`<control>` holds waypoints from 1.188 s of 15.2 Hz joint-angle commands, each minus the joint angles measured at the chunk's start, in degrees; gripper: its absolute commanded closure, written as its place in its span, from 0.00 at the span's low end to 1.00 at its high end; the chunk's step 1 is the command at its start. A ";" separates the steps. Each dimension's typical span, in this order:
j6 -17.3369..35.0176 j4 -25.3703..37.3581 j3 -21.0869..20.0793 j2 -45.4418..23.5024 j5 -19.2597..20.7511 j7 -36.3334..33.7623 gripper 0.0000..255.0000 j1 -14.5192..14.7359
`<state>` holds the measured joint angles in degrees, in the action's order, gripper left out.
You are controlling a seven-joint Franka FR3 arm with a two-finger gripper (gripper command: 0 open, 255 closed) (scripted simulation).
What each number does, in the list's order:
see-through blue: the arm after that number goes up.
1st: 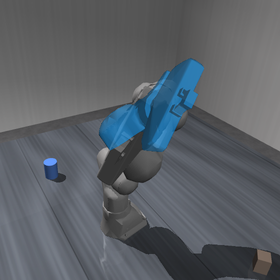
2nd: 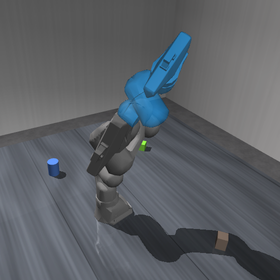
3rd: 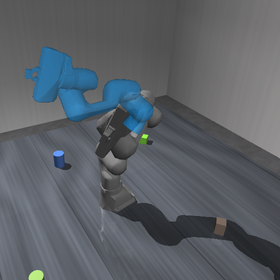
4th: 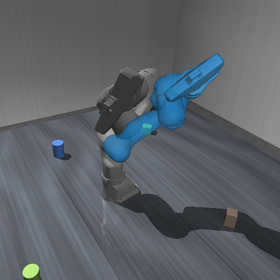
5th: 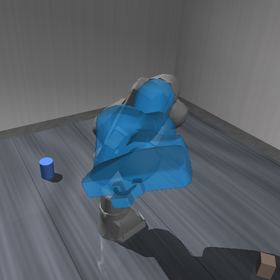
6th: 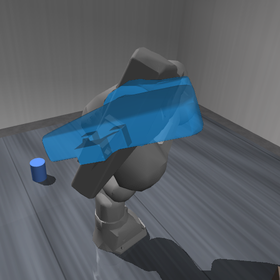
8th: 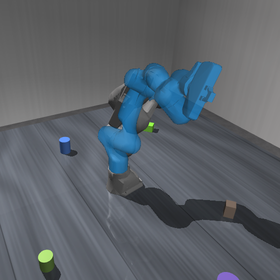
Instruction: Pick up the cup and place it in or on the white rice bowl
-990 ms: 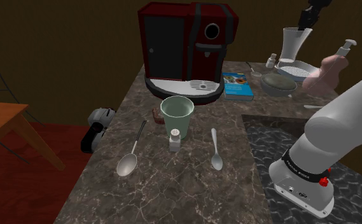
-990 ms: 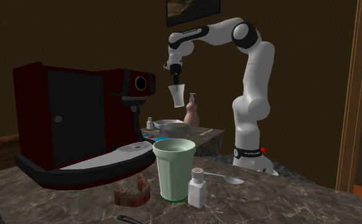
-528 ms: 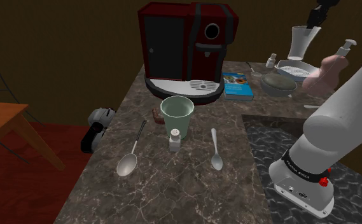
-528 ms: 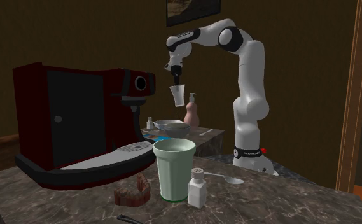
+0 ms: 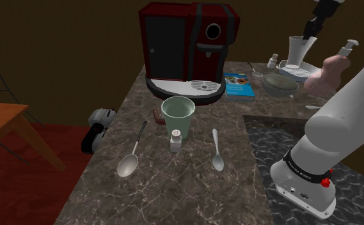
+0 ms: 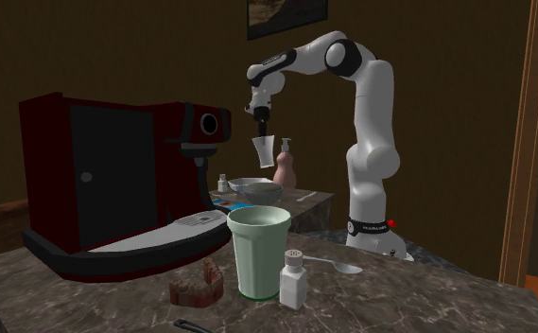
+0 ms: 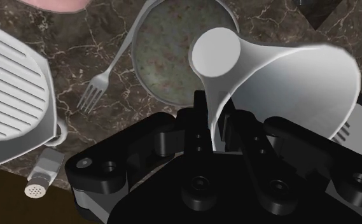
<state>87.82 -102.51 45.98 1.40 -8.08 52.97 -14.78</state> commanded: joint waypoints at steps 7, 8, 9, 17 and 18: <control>6.00 -5.81 0.10 -0.38 -0.24 1.12 1.00 -0.08; 6.73 -6.47 0.12 -0.52 -0.33 1.29 1.00 -0.10; 7.46 -7.11 0.14 -0.67 -0.44 1.47 1.00 -0.11; 9.02 -8.43 0.19 -1.07 -0.73 1.90 1.00 -0.15; 9.02 -8.43 0.19 -1.07 -0.73 1.90 1.00 -0.15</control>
<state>96.83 -110.93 46.16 0.33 -8.81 54.86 -14.93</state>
